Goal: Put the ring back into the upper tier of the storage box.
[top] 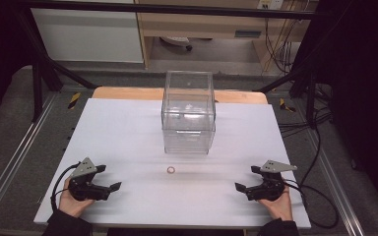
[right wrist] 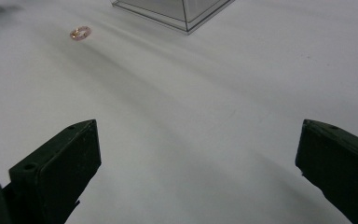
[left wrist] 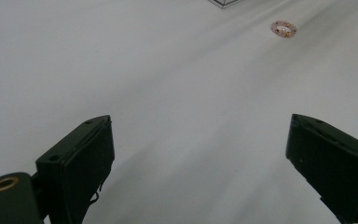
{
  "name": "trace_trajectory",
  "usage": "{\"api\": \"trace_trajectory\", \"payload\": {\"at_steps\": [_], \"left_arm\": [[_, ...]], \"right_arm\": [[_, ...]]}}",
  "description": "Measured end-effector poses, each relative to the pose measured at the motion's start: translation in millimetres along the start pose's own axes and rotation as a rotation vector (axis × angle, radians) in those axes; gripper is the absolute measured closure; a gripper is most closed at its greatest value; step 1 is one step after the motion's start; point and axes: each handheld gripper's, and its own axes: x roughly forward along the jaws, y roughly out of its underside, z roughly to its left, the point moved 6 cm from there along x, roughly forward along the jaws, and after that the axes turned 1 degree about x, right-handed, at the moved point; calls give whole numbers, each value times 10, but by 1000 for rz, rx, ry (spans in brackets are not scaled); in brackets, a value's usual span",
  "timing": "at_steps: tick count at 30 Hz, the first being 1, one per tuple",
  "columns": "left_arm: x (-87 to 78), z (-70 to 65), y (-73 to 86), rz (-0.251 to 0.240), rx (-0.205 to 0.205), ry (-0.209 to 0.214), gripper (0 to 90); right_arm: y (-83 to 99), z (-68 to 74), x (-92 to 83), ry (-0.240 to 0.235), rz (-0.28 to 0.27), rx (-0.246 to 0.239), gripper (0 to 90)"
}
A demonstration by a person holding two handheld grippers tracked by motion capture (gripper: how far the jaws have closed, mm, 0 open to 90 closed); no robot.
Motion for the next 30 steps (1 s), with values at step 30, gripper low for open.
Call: {"api": "trace_trajectory", "payload": {"at_steps": [30], "left_arm": [[105, -93, -66, 19, 1, -8, 77]], "right_arm": [[23, -5, 19, 11, 21, -11, 4]]}}
